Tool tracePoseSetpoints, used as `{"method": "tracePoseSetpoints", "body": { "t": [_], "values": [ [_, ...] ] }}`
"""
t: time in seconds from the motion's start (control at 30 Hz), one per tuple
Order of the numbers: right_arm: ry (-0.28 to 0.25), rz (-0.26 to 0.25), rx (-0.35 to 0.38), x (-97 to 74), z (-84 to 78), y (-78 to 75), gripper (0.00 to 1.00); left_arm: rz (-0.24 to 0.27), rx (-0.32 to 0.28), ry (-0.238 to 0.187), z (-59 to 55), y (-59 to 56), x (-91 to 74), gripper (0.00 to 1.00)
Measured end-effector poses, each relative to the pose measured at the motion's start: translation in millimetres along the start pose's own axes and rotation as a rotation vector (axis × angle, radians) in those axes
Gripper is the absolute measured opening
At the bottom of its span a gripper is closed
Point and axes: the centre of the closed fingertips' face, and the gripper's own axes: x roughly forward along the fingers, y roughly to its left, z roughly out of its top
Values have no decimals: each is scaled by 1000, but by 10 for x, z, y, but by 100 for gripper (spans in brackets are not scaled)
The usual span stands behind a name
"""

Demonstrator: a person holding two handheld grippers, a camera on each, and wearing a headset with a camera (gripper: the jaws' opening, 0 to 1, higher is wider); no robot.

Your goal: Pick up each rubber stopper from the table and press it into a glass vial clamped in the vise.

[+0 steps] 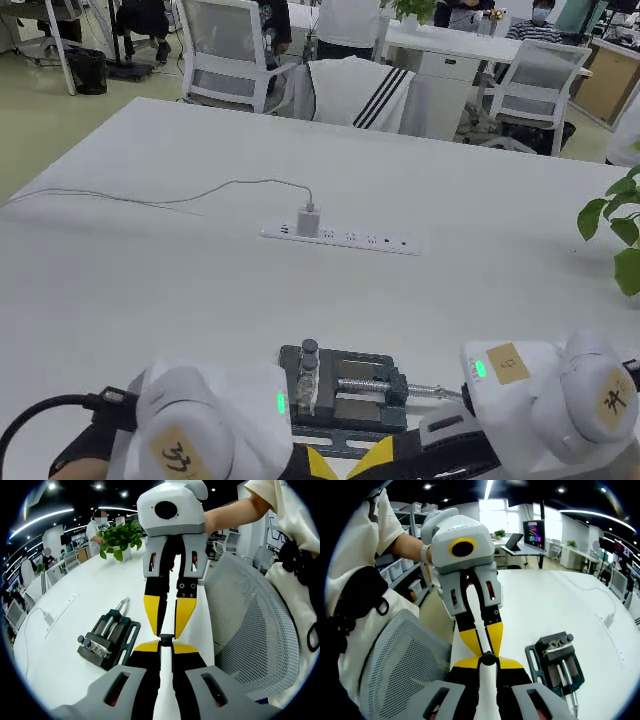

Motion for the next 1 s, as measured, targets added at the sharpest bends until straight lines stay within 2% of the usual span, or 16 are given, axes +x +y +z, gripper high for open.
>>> {"method": "tracePoseSetpoints", "body": {
  "t": [0.6,1.0],
  "values": [
    [20,12,-9,-1,-33,9,6,0,19,-10,-13,-19,37,4],
    [18,11,-14,3,-23,7,6,6,5,-15,-11,-5,28,4]
  ]
}}
